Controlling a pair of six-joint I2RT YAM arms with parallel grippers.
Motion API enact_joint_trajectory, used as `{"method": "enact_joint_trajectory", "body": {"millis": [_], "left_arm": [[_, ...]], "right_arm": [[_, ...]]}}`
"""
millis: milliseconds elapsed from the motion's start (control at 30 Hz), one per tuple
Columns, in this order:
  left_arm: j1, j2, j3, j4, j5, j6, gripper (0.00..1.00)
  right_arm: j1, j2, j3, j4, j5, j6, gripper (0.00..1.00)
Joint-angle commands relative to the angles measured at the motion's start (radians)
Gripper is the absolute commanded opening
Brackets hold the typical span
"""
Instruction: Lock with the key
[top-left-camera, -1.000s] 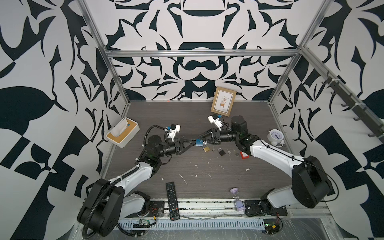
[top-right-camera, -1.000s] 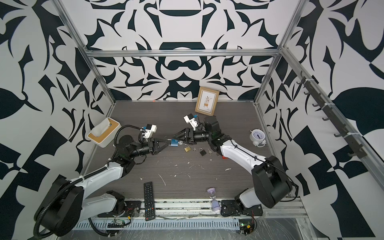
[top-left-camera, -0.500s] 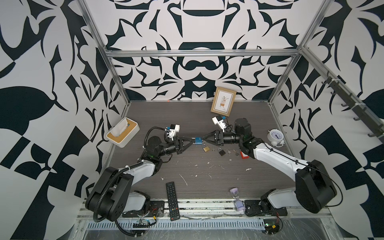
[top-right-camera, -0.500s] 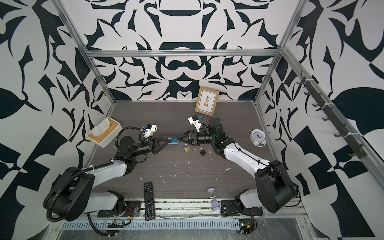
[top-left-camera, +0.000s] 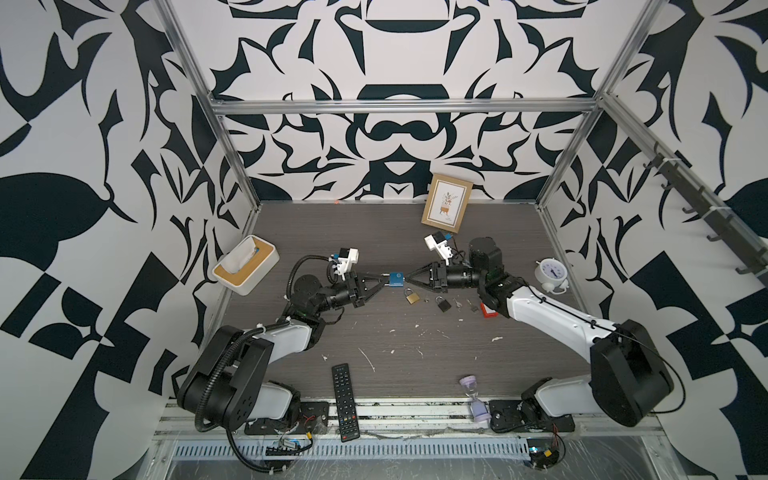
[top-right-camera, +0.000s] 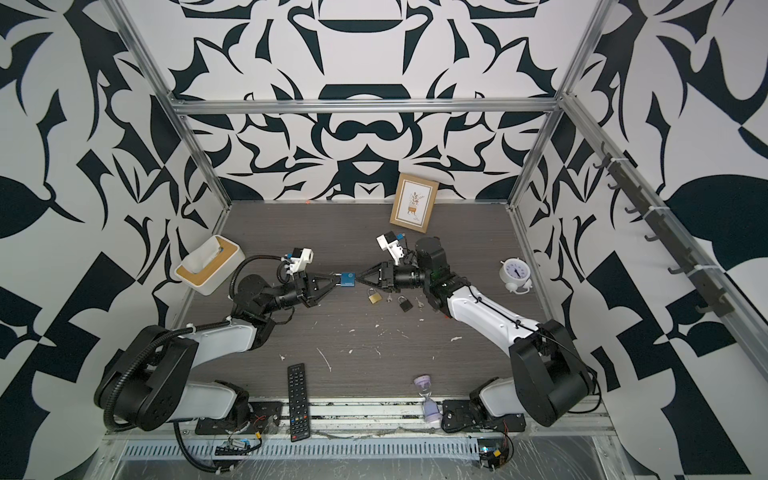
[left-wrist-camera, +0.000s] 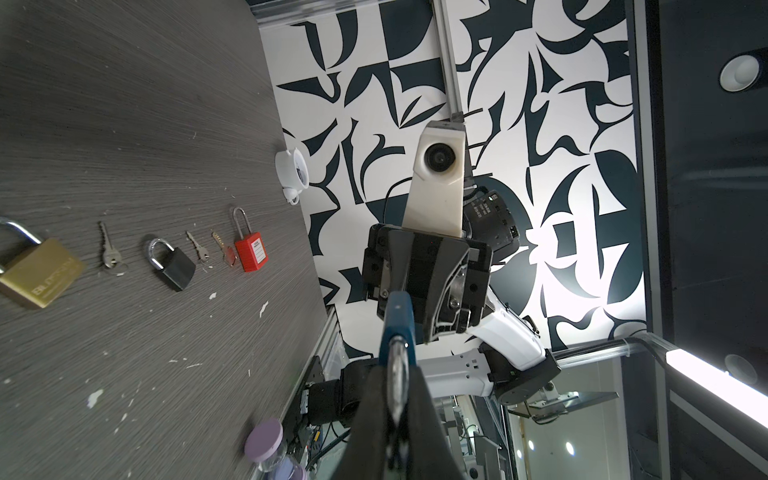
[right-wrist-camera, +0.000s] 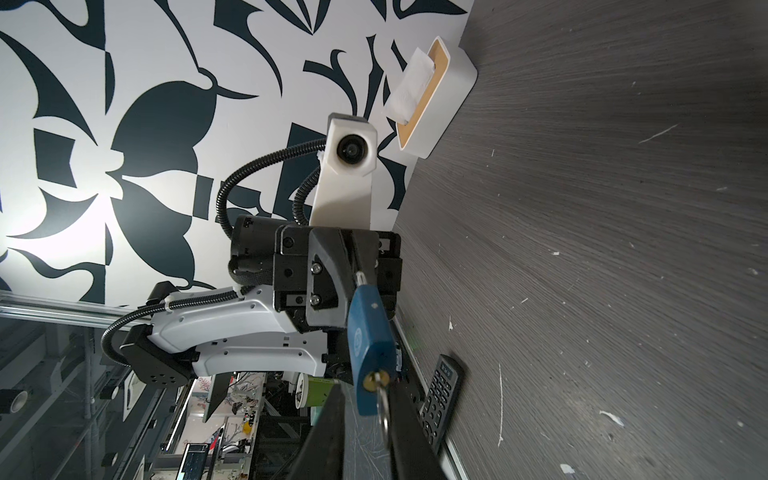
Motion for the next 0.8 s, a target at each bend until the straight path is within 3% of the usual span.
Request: {"method": "enact_joint_trajectory", "body": {"millis": [0,467,767], "left_arm": [[0.005,0.008,-0.003,0.074,0.011,-0.017,0.00],[0.016,0.012,-0.012,0.073,0.019,-0.015,0.00],[0.063,-0.009,-0.032,0.063,0.029,-0.017,0.00]], "right_arm": [[0.002,-0.019,0.012,0.041,-0.011,-0.001,0.18],[-0.011,-0.013,0.002,0.045,-0.015,0.003,0.00],[-0.046,-0.031,-0.034,0.076,-0.033,0.010,0.00]]}}
